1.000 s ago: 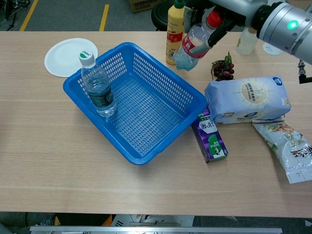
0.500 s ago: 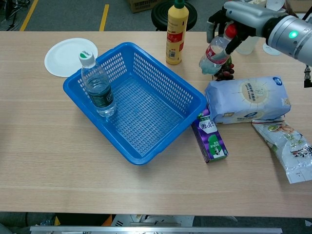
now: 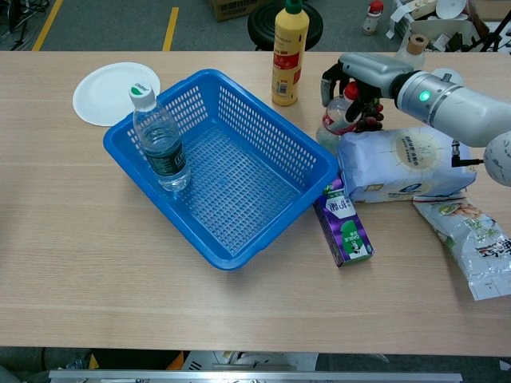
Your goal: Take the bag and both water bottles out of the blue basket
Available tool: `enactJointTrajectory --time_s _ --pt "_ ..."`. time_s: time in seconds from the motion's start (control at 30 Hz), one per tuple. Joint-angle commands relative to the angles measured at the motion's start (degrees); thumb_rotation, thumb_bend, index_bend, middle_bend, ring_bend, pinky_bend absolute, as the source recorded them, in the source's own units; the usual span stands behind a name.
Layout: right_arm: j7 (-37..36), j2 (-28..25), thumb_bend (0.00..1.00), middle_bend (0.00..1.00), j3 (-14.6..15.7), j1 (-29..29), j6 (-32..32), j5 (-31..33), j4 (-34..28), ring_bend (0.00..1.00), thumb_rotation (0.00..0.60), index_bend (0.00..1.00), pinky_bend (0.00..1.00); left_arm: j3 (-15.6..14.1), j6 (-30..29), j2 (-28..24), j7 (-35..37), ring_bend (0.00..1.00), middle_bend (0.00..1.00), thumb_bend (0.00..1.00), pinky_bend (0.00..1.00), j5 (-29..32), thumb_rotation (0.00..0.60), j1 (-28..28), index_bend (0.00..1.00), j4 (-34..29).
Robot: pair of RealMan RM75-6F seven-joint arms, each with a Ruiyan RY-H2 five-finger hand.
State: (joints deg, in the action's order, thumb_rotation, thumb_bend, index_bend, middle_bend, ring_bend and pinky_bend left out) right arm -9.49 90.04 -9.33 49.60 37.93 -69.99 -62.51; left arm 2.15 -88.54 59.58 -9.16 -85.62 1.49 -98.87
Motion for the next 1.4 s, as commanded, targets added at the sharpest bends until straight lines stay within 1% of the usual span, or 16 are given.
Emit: enactJointTrajectory --time_s 0.03,0.1,0.17,0.27,0.37,0.53,0.73,0.87,1.0,1.2,1.33,1.4 --pt "-0.5 0.5 0.09 0.42 0.5 0.5 -1.7 -0.5 0.7 0.45 0.6 0.48 0.7 0.0 -0.1 0.0 0.0 0.24 0.28 0.23 0.34 -0.1 0.6 0.0 0.2 0.0" --pt "-1.0 -0.1 0.09 0.35 0.6 0.5 -2.1 -0.9 0.4 0.37 0.6 0.36 0.64 0.2 -0.2 0.0 -0.2 0.24 0.28 0.23 0.34 0.0 0.6 0.1 0.2 0.3" --pt "-1.4 -0.7 0.09 0.3 0.5 0.3 -2.2 -1.0 -0.3 0.33 0.6 0.2 0.6 0.4 0.0 0.1 -0.3 0.24 0.28 0.23 0.33 0.3 0.6 0.2 0.2 0.7" --pt "-2.2 -2.0 0.09 0.24 0.4 -0.2 -0.7 -2.4 -1.9 0.29 0.6 0.1 0.58 0.6 0.2 0.1 -0.2 0.24 0.28 0.23 0.33 0.2 0.6 0.5 0.2 1.0" --pt "-3.4 -3.8 0.09 0.19 0.4 -0.9 1.3 -4.2 -4.5 0.27 0.6 0.03 0.55 0.8 0.6 0.3 0.0 0.24 0.27 0.23 0.33 0.3 0.6 1.0 0.2 1.3" --pt "-3.7 -8.9 0.09 0.18 0.1 -2.7 6.9 -7.9 -11.6 0.25 0.6 0.02 0.52 1.3 2.0 0.1 1.0 0.24 0.27 0.23 0.33 0.7 0.6 2.0 0.2 1.2" --pt "-2.9 -18.4 0.09 0.19 -0.3 -6.8 13.7 -9.3 -23.8 0.25 0.6 0.02 0.52 1.6 4.3 -0.5 2.9 0.24 0.27 0.23 0.33 0.4 0.6 3.7 0.19 0.3" --pt "1.2 -24.8 0.09 0.21 0.0 -10.5 19.6 -10.3 -30.4 0.25 0.6 0.02 0.52 1.4 7.4 -1.0 4.8 0.24 0.27 0.23 0.33 0.0 0.6 5.5 0.18 -0.7" --pt "5.3 -29.2 0.09 0.23 -0.1 -14.2 26.0 -11.5 -35.9 0.25 0.6 0.02 0.52 1.6 11.2 -1.6 8.2 0.23 0.26 0.23 0.33 0.4 0.6 7.7 0.12 -2.0" --pt "7.5 -33.2 0.09 0.24 -0.5 -18.5 32.9 -12.8 -41.0 0.25 0.6 0.02 0.52 2.7 16.9 -1.4 15.3 0.22 0.23 0.23 0.33 1.7 0.6 11.6 0.04 -3.4" --pt "7.4 -34.6 0.09 0.24 -0.3 -20.2 34.8 -13.7 -42.3 0.25 0.6 0.02 0.52 3.0 21.3 -1.1 18.1 0.21 0.2 0.23 0.33 2.4 0.6 14.4 0.03 -3.9" --pt "7.4 -35.1 0.09 0.24 -0.1 -20.8 35.2 -14.1 -42.8 0.25 0.6 0.02 0.52 3.3 23.9 -1.0 18.8 0.2 0.17 0.23 0.33 3.2 0.6 16.0 0.01 -4.1"
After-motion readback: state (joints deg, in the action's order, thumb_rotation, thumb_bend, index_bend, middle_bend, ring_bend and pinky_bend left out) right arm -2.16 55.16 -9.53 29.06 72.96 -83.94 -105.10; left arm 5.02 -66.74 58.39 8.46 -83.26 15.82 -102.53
